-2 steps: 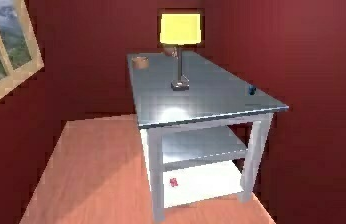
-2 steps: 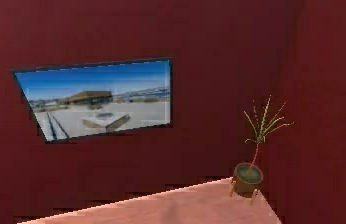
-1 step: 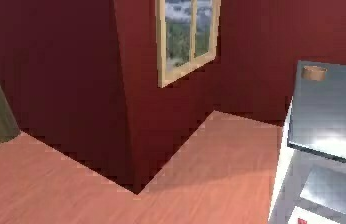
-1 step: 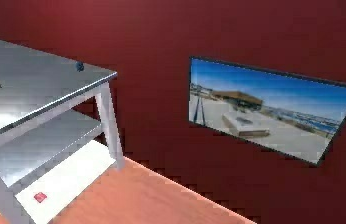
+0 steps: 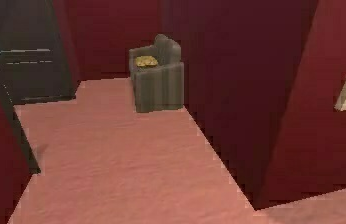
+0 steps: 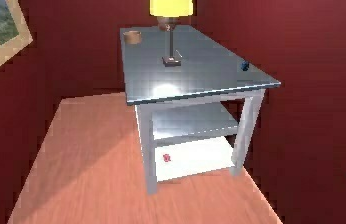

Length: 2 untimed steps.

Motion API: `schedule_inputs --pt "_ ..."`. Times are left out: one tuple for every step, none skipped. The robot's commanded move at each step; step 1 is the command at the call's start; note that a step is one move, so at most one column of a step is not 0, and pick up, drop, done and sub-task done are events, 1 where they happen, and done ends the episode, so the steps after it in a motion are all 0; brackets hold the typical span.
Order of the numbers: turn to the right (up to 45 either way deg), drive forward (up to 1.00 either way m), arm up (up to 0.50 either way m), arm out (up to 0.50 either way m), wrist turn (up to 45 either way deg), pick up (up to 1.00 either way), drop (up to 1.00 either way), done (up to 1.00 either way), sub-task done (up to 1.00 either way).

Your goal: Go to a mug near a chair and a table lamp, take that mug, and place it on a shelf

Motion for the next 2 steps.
schedule_inputs --pt "-27.0 0.0 0.0 0.0 0.0 0.0 0.0 0.0 0.0" --pt "0.0 1.0 0.0 0.0 0.0 0.0 0.0 0.0 0.0"
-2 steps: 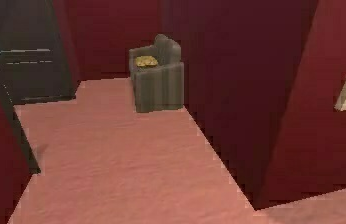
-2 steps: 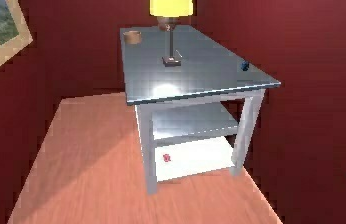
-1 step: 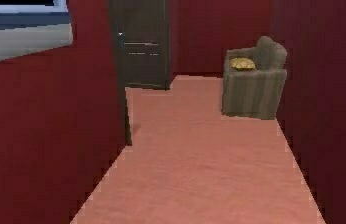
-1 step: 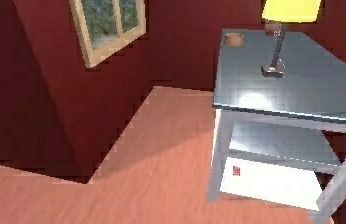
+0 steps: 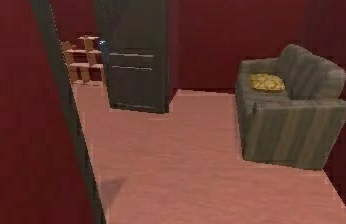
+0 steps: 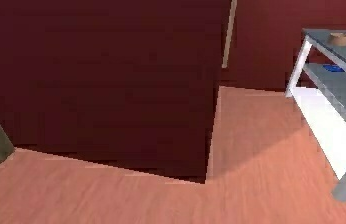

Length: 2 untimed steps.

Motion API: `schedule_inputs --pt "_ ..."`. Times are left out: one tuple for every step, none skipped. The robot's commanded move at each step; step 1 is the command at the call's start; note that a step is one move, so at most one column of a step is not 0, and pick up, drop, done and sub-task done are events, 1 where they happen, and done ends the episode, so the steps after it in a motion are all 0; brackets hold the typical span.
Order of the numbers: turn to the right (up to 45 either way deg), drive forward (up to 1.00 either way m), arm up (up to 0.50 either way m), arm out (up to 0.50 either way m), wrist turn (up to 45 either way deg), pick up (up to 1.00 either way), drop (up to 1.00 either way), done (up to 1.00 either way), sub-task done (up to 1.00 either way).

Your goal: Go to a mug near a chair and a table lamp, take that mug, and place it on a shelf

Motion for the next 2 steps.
schedule_inputs --pt "-3.0 0.0 0.0 0.0 0.0 0.0 0.0 0.0 0.0" --pt "6.0 0.0 0.0 0.0 0.0 0.0 0.0 0.0 0.0"
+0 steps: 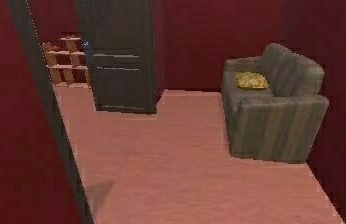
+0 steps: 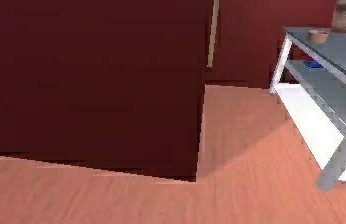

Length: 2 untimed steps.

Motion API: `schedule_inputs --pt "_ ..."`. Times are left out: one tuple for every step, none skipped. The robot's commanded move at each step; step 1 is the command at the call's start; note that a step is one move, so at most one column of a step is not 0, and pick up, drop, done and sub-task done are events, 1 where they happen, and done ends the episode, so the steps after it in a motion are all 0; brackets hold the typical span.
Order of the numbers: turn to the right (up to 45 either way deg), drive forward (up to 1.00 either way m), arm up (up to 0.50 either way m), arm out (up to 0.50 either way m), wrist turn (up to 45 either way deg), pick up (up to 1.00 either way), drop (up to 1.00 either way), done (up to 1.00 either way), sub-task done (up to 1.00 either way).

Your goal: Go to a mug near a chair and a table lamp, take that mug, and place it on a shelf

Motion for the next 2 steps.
schedule_inputs --pt "0.0 1.0 0.0 0.0 0.0 0.0 0.0 0.0 0.0" --pt "9.0 0.0 0.0 0.0 0.0 0.0 0.0 0.0 0.0"
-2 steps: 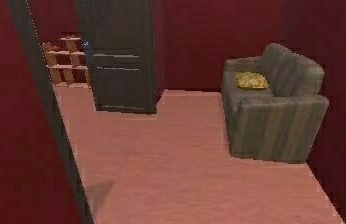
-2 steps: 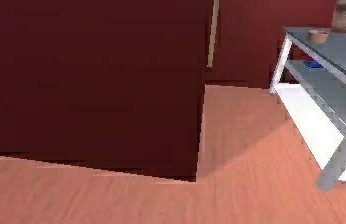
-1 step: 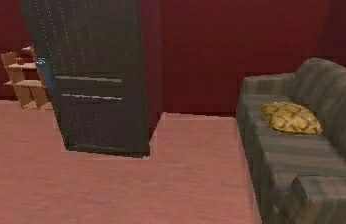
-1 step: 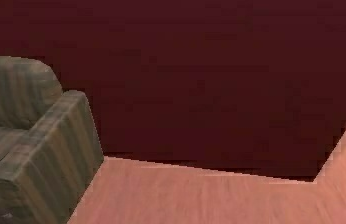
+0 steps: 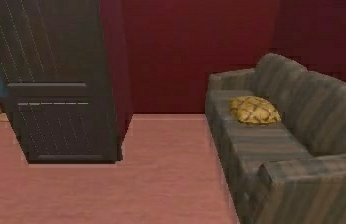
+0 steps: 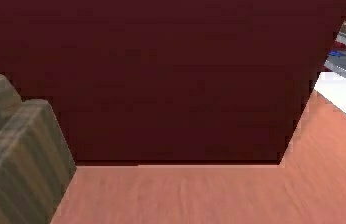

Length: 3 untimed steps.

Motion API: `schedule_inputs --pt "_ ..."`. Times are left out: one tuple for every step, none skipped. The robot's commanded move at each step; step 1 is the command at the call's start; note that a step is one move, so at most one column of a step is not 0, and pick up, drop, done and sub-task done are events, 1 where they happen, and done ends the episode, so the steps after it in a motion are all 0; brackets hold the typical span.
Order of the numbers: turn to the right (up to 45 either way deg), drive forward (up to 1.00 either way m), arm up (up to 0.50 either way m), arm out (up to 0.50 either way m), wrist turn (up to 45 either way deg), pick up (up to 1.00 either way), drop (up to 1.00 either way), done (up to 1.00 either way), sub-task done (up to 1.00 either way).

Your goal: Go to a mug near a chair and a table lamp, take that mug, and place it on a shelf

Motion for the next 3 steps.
schedule_inputs --pt "0.0 0.2 0.0 0.0 0.0 0.0 0.0 0.0 0.0" --pt "-21.0 0.0 0.0 0.0 0.0 0.0 0.0 0.0 0.0" --pt "-3.0 0.0 0.0 0.0 0.0 0.0 0.0 0.0 0.0"
